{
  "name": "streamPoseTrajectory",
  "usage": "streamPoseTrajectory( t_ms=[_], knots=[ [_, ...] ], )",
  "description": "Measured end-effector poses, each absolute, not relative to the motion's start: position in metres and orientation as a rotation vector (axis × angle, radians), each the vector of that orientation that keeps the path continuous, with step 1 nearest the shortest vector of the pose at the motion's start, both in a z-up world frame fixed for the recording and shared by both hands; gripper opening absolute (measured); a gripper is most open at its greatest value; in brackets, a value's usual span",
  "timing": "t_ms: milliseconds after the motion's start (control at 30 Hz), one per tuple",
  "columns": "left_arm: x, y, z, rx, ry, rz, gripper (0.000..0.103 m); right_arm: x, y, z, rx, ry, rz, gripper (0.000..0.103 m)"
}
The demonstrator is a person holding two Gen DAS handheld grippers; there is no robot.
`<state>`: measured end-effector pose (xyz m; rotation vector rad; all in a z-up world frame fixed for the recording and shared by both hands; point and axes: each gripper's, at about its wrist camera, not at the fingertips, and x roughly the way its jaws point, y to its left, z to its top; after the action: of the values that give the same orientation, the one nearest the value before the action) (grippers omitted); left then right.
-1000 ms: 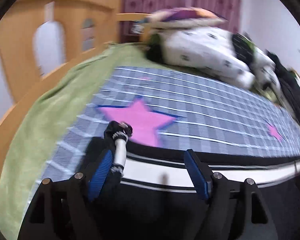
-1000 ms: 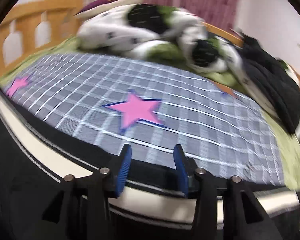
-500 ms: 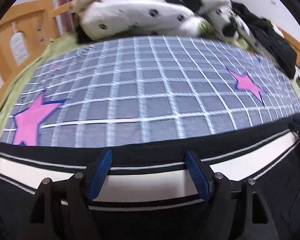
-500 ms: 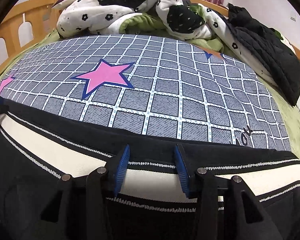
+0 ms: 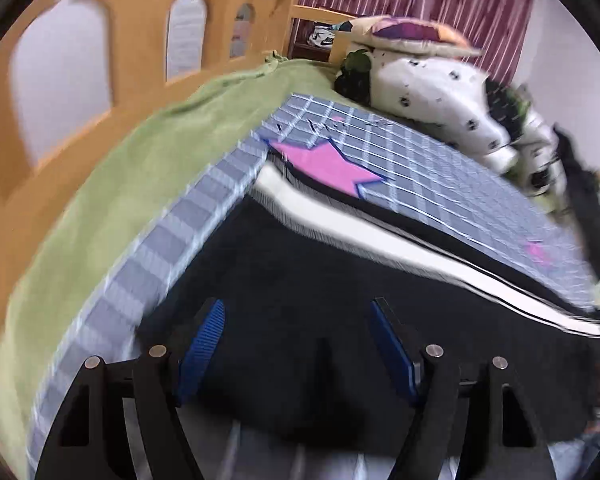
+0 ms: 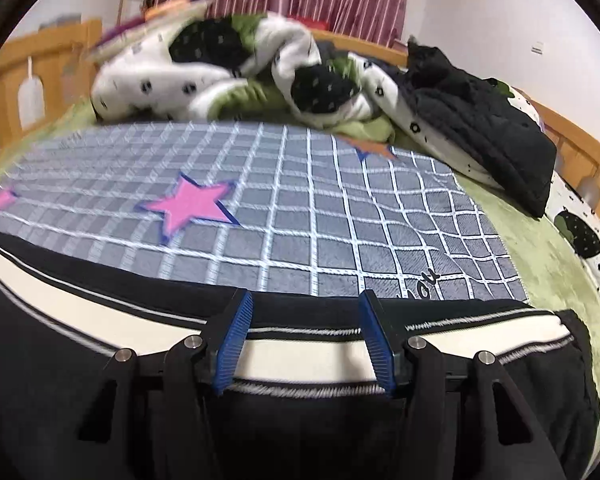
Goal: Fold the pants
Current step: 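Lift the striped edge with both tools and fold it over the pants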
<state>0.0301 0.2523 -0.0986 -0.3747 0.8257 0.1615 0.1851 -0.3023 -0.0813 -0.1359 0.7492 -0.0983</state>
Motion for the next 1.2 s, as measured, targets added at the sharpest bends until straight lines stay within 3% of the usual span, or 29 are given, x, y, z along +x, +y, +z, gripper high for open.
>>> streamPoseTrajectory(
  t_ms=[167,467,533,600,633,667,733,1000,1200],
  knots=[
    [-0.032,0.254,-0.145,-0.67,0.831,0.07,0.072,0.128,-0.305,-0.058,0.053,0.735,-0.02,0.055],
    [0.017,0.282,-0.168,-0.811,0.758,0.115,0.069,0.04,-0.264,-0.059,-0.052,0.716,0.07,0.055],
    [0.023,0.29,-0.168,-0.857,0.744,0.15,0.053,0.028,-0.261,-0.059,-0.041,0.72,0.084,0.055],
    [0.027,0.291,-0.167,-0.889,0.754,0.179,0.047,0.016,-0.259,-0.057,-0.044,0.717,0.068,0.055],
    [0.028,0.291,-0.166,-0.88,0.771,0.205,0.03,0.01,-0.26,-0.054,-0.039,0.709,0.062,0.055],
    [0.03,0.289,-0.162,-0.847,0.798,0.258,0.019,0.004,-0.262,-0.05,-0.029,0.7,0.057,0.055],
    [0.031,0.281,-0.141,-0.744,0.795,0.298,0.011,-0.004,-0.268,-0.042,-0.019,0.687,0.045,0.055],
    [0.056,0.153,-0.005,-0.244,0.637,0.27,0.01,-0.019,-0.311,-0.021,0.069,0.594,0.012,0.055],
    [0.076,-0.015,0.021,0.015,0.601,0.077,0.01,-0.005,-0.358,-0.037,0.167,0.603,-0.058,0.055]
  ],
)
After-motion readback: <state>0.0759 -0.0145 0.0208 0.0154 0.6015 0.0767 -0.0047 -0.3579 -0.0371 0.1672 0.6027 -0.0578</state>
